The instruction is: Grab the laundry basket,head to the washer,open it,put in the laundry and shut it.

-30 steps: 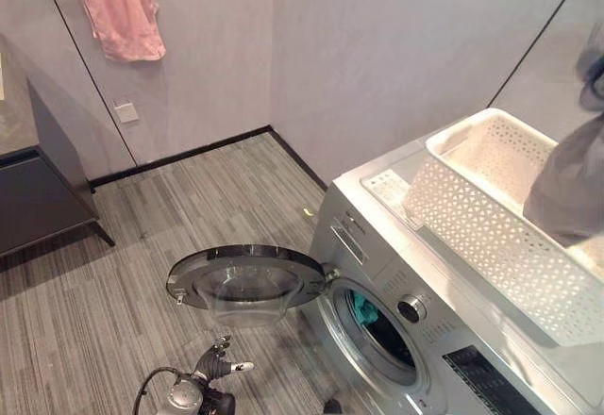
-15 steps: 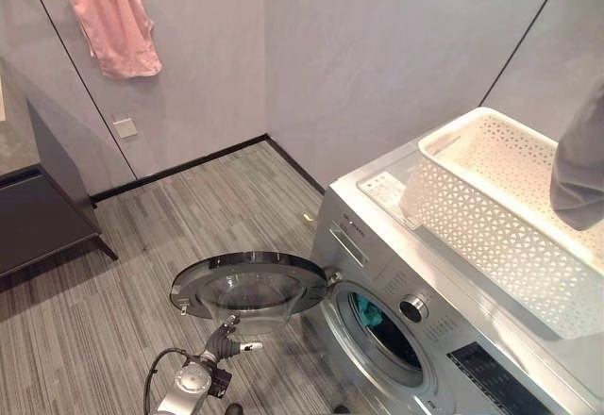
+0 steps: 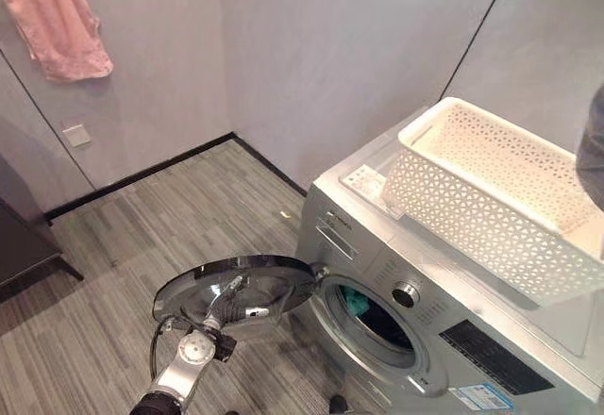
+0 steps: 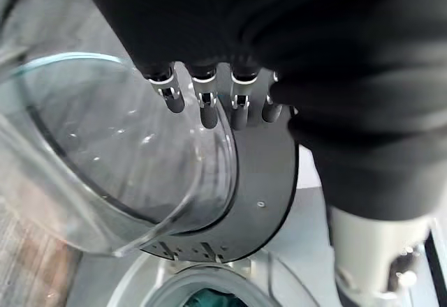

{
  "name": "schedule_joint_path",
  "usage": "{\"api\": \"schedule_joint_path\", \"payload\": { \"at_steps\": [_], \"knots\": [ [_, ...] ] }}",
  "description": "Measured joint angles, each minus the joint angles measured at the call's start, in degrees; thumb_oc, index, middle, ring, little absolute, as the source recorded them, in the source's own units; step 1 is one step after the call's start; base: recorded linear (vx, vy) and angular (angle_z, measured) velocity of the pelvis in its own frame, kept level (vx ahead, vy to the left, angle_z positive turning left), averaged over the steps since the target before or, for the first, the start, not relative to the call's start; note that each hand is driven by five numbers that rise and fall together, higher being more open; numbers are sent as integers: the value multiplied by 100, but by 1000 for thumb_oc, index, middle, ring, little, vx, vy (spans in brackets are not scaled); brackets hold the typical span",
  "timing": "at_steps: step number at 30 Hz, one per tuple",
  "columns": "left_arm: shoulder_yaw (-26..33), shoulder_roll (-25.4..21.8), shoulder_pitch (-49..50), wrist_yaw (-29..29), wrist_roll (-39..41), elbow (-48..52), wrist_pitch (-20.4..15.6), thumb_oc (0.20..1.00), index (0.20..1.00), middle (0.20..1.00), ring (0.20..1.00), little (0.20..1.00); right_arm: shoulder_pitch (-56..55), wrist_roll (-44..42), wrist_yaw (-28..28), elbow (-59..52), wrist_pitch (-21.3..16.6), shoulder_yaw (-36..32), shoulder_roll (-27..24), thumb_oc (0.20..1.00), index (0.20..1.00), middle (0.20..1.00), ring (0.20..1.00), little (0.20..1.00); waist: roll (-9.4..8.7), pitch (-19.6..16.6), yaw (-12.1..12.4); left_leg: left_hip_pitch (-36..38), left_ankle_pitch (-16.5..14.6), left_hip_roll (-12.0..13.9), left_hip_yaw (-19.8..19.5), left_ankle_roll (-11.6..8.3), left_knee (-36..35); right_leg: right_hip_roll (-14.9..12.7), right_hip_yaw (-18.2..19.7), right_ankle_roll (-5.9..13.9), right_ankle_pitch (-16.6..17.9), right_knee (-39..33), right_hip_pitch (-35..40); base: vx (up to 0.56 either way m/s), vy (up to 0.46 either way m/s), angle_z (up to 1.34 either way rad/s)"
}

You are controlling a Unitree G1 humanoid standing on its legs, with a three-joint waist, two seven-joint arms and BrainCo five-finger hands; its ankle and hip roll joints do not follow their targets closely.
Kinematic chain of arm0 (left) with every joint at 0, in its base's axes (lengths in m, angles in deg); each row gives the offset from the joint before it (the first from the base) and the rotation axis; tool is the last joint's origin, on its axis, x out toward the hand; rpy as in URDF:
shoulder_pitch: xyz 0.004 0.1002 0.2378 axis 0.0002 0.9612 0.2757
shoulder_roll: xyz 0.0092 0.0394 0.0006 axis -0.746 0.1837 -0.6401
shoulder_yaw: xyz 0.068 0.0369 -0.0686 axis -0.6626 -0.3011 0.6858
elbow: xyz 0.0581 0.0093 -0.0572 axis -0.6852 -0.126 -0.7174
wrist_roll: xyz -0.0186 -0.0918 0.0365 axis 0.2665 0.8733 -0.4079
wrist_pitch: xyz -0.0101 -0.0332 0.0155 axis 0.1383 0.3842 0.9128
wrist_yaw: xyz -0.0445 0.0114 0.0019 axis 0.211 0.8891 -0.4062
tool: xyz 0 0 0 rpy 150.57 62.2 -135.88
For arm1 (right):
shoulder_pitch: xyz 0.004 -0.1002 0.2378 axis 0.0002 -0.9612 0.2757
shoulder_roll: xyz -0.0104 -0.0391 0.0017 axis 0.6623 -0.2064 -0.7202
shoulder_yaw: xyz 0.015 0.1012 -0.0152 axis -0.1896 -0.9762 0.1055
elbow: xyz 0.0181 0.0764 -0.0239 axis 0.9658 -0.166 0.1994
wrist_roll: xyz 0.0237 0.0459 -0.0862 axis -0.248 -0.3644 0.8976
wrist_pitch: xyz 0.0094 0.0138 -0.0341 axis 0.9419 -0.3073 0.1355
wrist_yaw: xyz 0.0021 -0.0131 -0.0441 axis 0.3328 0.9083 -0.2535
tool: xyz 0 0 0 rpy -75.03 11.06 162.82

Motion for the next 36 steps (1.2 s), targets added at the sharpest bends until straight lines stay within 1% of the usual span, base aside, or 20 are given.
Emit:
{"api": "schedule_joint_path", "payload": {
  "at_steps": [5,9,11,12,14,15,16,20,21,23,25,26,27,28,29,30,31,32,35,36],
  "knots": [
    [27,17,120,-42,-10,95,5,1000,1000,1000,1000,1000,-1632,352,-12,-1180,-6,-1220,450,200,200,200,200,200,-32,2,-178,178,-96,-138,92,120,-2,-124,18,39,40,2,107,-38,134,-9],
    [76,12,141,-73,-228,139,11,1000,1000,1000,1000,1000,-3469,689,-113,-1970,-12,-2800,958,200,200,200,200,200,-49,5,-322,178,-146,-252,114,202,-7,-242,34,104,103,5,110,-35,112,-1],
    [167,-13,216,-75,-232,128,12,1000,1000,1000,1000,1000,-3695,748,-133,-2091,1,-3050,1288,200,200,200,200,200,-69,-21,-446,211,-172,-275,152,237,-6,-253,48,148,158,5,96,-61,79,-14],
    [307,-9,296,-68,-232,132,1,1000,1000,1000,1000,1000,-4139,779,-174,-2137,18,-3407,1615,200,200,200,200,200,-54,-26,-480,214,-194,-286,234,274,-7,-269,129,179,258,5,44,-48,73,-31],
    [350,-20,351,-68,-237,113,8,1000,1000,1000,1000,1000,-4263,781,-245,-2133,76,-3498,1653,200,200,200,200,200,-40,-37,-595,247,-219,-327,306,312,-7,-304,172,245,301,5,19,-52,43,-29],
    [498,13,376,-74,-246,113,4,1000,1000,1000,1000,1000,-4774,784,-264,-2165,63,-3816,1967,200,200,200,200,200,-24,-32,-581,263,-227,-326,400,323,-6,-283,175,244,377,51,-48,-36,13,-28],
    [613,8,442,-72,-246,100,8,1000,1000,1000,1000,1000,-4962,784,-274,-2180,67,-3856,2209,200,200,200,200,200,-19,-26,-595,288,-232,-315,431,330,-6,-265,180,246,391,136,-91,-18,8,-32],
    [736,-9,629,-60,-244,80,31,1000,1000,1000,1000,1000,-5182,787,-409,-1911,107,-3744,2457,200,200,200,200,200,80,-25,-637,402,-297,-312,676,403,-7,-231,163,237,441,319,-225,-15,-7,-34],
    [890,-1,803,-53,-242,73,36,1000,1000,1000,1000,1000,-5296,812,-397,-1736,125,-3711,2634,200,200,200,200,200,157,-66,-622,412,-317,-303,802,429,-6,-206,152,232,492,428,-353,-14,-41,-49],
    [925,-12,917,-41,-231,33,67,1000,1000,1000,1000,1000,-5360,903,-368,-1529,185,-3703,2742,200,200,200,200,200,227,-85,-615,460,-346,-311,993,446,-7,-184,107,246,525,458,-434,-8,-58,-51],
    [1028,32,989,-25,-218,-81,72,1000,1000,1000,1000,1000,-5347,1008,-300,-1193,236,-3453,3090,200,200,200,200,200,225,-148,-554,481,-366,-293,1132,431,-6,-148,-194,248,521,466,-511,1,-86,-34],
    [1078,31,1022,-19,-216,-86,69,1000,1000,1000,1000,1000,-5344,1017,-279,-995,240,-3289,3253,200,200,200,200,200,240,-153,-510,463,-367,-280,1202,429,-6,-173,-309,256,425,472,-561,6,-107,-31],
    [1134,22,1080,15,-211,-87,62,1000,1000,1000,1000,1000,-5337,1021,-262,-784,252,-3022,3687,200,200,200,200,200,177,-199,-484,463,-365,-276,1247,406,-3,-172,-483,133,266,487,-597,9,-100,-28],
    [1153,32,1118,66,-189,-107,59,1000,1000,1000,1000,1000,-5346,1011,-262,-693,293,-2866,3982,200,200,200,200,200,98,-270,-467,466,-369,-268,1317,349,-4,-141,-482,127,182,485,-641,13,-113,-27],
    [1123,35,1145,81,-170,-163,56,1000,1000,1000,1000,1000,-5350,1001,-269,-634,356,-2703,4205,200,200,200,200,200,161,-291,-438,472,-379,-227,1344,320,-4,-84,-450,131,178,477,-657,12,-114,-30],
    [1066,101,1186,111,-146,-199,64,1000,1000,1000,1000,1000,-5353,970,-229,-489,347,-2426,4551,200,200,200,200,200,315,-292,-501,474,-344,-156,1428,240,1,-26,-427,132,204,482,-737,12,-134,-30],
    [1045,112,1206,141,-114,-199,65,1000,1000,1000,1000,1000,-5306,895,-188,-354,350,-2240,4763,200,200,200,200,200,347,-277,-515,476,-334,-125,1491,215,2,15,-397,118,222,479,-748,2,-120,-34],
    [1040,175,1206,186,-96,-201,67,1000,1000,1000,1000,1000,-5337,649,-214,-113,390,-1861,4995,200,200,200,200,200,484,-273,-512,469,-344,-80,1532,190,2,106,-325,33,304,368,-726,-1,-102,-27],
    [998,315,1153,228,92,-199,62,1000,1000,1000,1000,1000,-5355,-37,-250,250,372,-1304,5347,200,200,200,200,200,691,-236,-560,449,-342,-18,1609,166,-3,211,-294,-21,418,105,-666,15,-105,-16],
    [932,314,1158,245,126,-200,61,1000,1000,1000,1000,1000,-5315,-265,-245,273,358,-1125,5508,200,200,200,200,200,712,-222,-565,450,-338,-2,1621,158,-3,209,-294,-13,422,24,-635,24,-100,-14]
  ]
}}
